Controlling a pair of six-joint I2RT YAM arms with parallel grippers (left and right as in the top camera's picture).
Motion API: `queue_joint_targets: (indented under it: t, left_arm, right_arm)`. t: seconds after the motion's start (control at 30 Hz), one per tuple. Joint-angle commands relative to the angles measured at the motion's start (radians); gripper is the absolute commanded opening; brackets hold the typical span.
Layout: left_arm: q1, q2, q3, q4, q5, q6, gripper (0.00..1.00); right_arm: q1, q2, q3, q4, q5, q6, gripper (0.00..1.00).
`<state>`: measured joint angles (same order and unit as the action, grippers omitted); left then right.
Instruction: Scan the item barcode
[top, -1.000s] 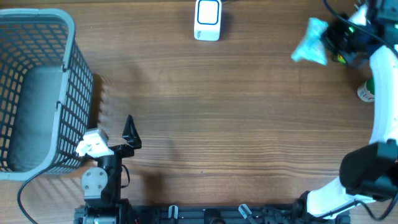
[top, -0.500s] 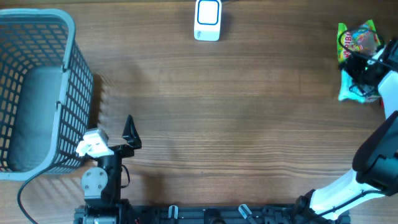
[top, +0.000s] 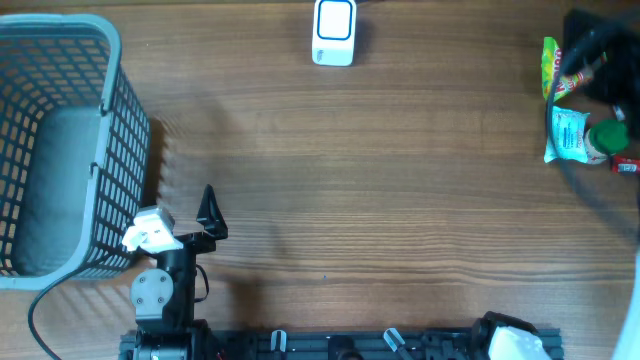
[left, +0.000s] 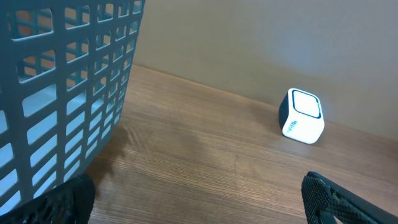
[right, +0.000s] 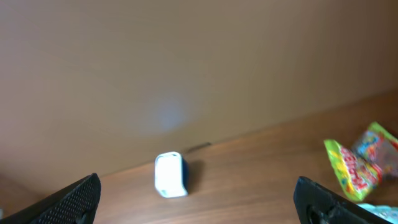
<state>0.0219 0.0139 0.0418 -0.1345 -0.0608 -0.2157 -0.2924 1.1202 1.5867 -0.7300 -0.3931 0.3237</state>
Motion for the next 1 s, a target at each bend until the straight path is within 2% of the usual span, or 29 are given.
queue_joint_targets:
  t: [0.0, 0.2, 0.37, 0.57, 0.7, 0.83, 0.97]
  left_arm:
    - [0.006, -0.006, -0.005, 0.001, 0.008, 0.002, 1.00]
    - [0.006, -0.006, -0.005, 0.001, 0.008, 0.002, 1.00]
    - [0.006, -0.006, -0.005, 0.001, 0.008, 0.002, 1.00]
    - [0.006, -0.006, -0.005, 0.001, 0.008, 0.002, 1.00]
    - [0.006, -0.006, -0.005, 0.001, 0.008, 0.002, 1.00]
    - [0.006, -0.006, -0.005, 0.000, 0.008, 0.002, 1.00]
    - [0.006, -0.006, -0.005, 0.001, 0.008, 0.002, 1.00]
  right_arm:
    - [0.006, -0.145, 0.004, -0.076, -0.016, 0.053, 1.00]
    - [0.006, -0.333, 0.004, -0.249, -0.016, 0.053, 1.00]
    - [0.006, -0.365, 0.003, -0.463, 0.076, 0.047, 1.00]
    - [0.006, -0.416, -0.034, -0.490, 0.109, 0.051, 1.00]
    - [0.024, -0.572, -0.108, -0.401, 0.193, 0.127, 1.00]
    - [0.093, -0.835, -0.333, -0.087, 0.237, 0.124, 1.00]
    - [0.129, -1.020, -0.594, 0.229, 0.237, 0.107, 1.00]
